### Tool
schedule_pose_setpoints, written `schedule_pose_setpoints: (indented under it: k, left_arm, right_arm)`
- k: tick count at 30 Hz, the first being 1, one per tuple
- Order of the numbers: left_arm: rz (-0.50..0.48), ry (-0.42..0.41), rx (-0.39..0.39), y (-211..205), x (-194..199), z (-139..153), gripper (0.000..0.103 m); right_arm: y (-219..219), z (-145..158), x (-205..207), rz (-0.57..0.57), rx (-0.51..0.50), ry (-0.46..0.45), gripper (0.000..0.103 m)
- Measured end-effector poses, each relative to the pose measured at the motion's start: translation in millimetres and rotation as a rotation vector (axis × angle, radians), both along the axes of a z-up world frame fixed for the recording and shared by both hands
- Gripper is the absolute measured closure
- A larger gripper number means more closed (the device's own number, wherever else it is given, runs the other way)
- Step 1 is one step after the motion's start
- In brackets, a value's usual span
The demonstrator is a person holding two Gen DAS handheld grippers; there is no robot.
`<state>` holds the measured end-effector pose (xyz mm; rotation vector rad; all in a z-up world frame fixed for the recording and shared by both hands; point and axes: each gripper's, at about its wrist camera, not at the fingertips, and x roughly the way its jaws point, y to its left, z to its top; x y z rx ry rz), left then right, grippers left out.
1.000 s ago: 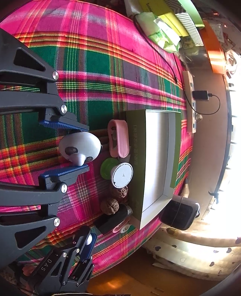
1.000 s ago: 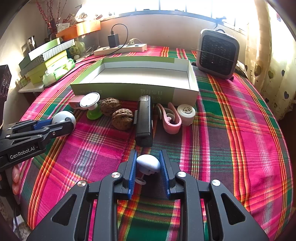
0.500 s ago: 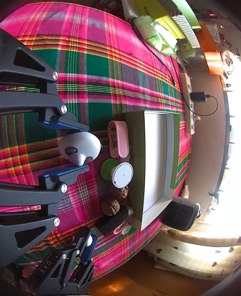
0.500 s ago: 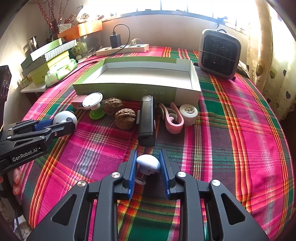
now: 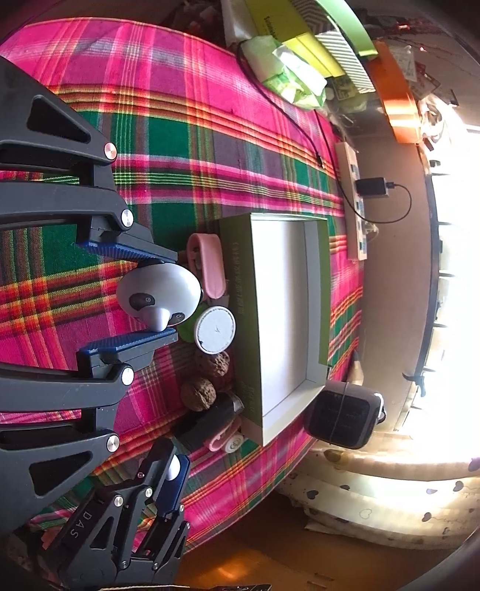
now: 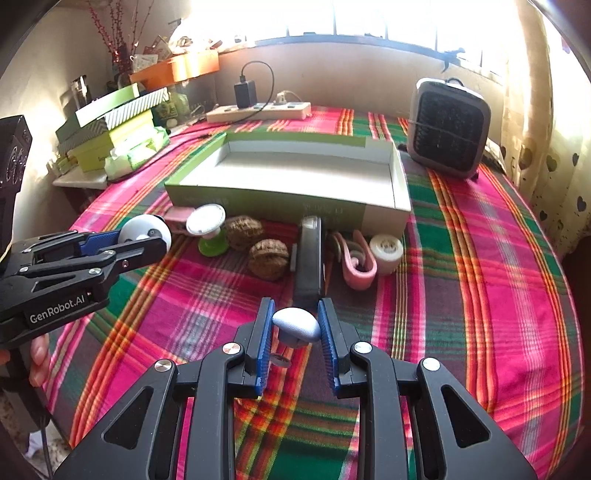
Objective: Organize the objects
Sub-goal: 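Lift the knob with the right tool while the left tool lifts the panda ball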
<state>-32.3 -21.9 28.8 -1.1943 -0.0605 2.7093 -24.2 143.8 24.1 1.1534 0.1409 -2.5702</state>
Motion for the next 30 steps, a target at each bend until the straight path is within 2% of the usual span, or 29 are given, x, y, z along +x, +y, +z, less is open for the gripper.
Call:
schedule_pose_setpoints:
  k: [15,17,20,30]
  left_arm:
    - [-0.013,0.053,0.008,-1.4,-21.1,23.1,0.07]
    - [-0.017,0.055,0.014,-2.1,-26.3,25.2,0.075]
    - [-0.022,0.066,0.01,-1.1,-34.7,28.3,0.077]
    - [-0.029,0.045,0.052,-10.7,-48.6,24.2,0.079]
  right_arm:
    - [-9.1,24.3,-23.9,0.022,0.004,0.061,0.077]
    - [-10.4,27.9,-30.1,0.023,-0.002,0.069,0.077]
    - [-13.0,31.4,-41.2,0.025,0.0,0.076,0.077]
    - [-14.7,35.6,-61.9,0.017,-0.005,0.082,0.077]
